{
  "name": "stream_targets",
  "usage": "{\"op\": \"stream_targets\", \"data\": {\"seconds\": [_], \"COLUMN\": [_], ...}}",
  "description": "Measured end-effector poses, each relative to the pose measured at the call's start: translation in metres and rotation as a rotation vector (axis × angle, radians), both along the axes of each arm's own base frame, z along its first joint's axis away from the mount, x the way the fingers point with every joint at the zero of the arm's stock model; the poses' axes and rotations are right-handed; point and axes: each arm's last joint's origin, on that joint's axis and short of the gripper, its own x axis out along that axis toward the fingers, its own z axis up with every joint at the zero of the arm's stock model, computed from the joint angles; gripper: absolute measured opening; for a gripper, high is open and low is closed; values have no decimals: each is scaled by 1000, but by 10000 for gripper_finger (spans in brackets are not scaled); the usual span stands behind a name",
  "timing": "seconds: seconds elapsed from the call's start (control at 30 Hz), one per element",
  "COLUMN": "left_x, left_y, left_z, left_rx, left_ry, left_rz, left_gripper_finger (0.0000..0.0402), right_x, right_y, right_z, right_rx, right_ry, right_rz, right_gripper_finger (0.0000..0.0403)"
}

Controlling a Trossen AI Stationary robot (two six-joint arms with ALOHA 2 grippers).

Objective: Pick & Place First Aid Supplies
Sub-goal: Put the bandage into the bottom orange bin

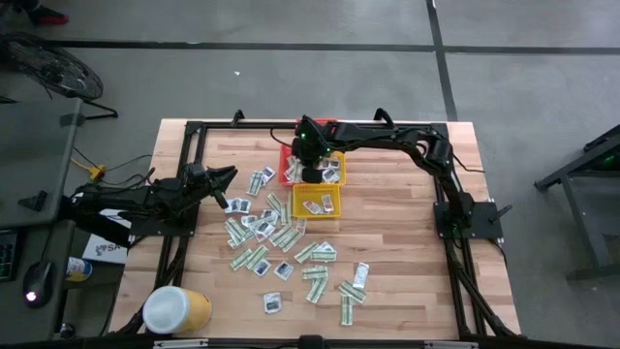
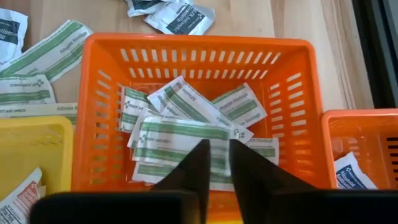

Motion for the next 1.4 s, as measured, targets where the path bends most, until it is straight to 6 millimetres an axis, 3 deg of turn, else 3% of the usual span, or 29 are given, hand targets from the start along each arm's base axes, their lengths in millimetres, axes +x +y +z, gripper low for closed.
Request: {"op": "stream_targets", "data": {"seconds": [0.23, 0.47, 0.63, 1.1, 1.4], "left_x": [0, 0, 0, 0, 0], "left_y": [0, 0, 0, 0, 0], "left_z": [0, 0, 0, 0, 0], "left_rx": [0, 0, 0, 0, 0], "left_ry": [0, 0, 0, 0, 0], "left_rz": [0, 0, 0, 1, 1], "left_gripper_finger": [73, 73, 73, 73, 73], "right_x": [-2, -18, -43, -139, -168], "right_y": [5, 23, 49, 133, 187], "right_z": [6, 29, 35, 37, 15], "right_rx": [31, 57, 59, 81, 240], "right_ry": [6, 63, 93, 120, 200], "right_rz": [-27, -12, 14, -78, -97], "right_gripper_finger": [126, 152, 153, 150, 153]}}
